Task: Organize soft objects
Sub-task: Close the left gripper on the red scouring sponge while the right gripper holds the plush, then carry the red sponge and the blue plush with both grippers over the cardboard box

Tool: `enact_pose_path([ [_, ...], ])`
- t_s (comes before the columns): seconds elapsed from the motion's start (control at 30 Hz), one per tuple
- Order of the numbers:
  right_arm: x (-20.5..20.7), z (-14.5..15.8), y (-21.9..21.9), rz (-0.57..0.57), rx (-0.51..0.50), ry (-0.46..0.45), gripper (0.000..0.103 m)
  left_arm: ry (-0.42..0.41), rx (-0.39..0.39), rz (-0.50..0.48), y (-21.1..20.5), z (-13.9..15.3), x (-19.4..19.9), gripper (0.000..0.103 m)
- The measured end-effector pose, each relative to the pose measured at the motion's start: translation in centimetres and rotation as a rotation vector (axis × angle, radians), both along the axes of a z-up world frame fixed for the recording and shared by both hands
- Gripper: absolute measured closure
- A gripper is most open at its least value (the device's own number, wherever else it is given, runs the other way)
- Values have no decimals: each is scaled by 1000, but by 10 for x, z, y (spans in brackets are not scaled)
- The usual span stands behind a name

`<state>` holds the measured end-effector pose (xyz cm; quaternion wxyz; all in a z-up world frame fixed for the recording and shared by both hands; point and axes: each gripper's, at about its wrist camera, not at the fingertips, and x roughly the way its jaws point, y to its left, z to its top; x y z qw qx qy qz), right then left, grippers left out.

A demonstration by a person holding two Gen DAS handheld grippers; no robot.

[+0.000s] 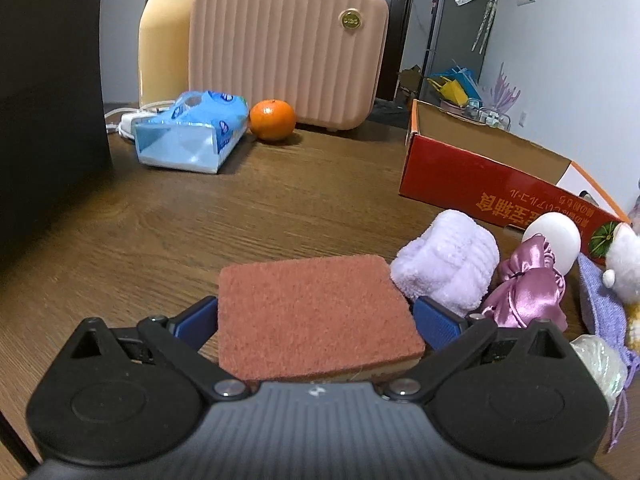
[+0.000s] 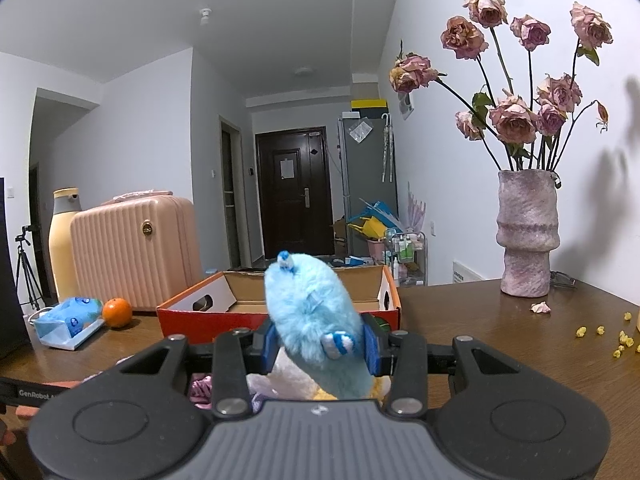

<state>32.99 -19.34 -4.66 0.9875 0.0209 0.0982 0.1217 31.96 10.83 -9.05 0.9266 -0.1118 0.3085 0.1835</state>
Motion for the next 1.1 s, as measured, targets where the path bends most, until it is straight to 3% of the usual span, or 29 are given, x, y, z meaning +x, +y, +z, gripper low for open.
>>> enact_pose_path([
  [0.13, -1, 1, -1, 2, 4, -4, 63, 4, -47, -3, 5, 0, -1, 1],
  [0.43, -2, 1, -1, 5, 6, -10, 63, -9, -52, -11, 9, 7, -10, 1],
  [1.1, -2, 1, -1, 6, 6, -12, 63, -271, 19, -55, 4, 49, -60, 1],
])
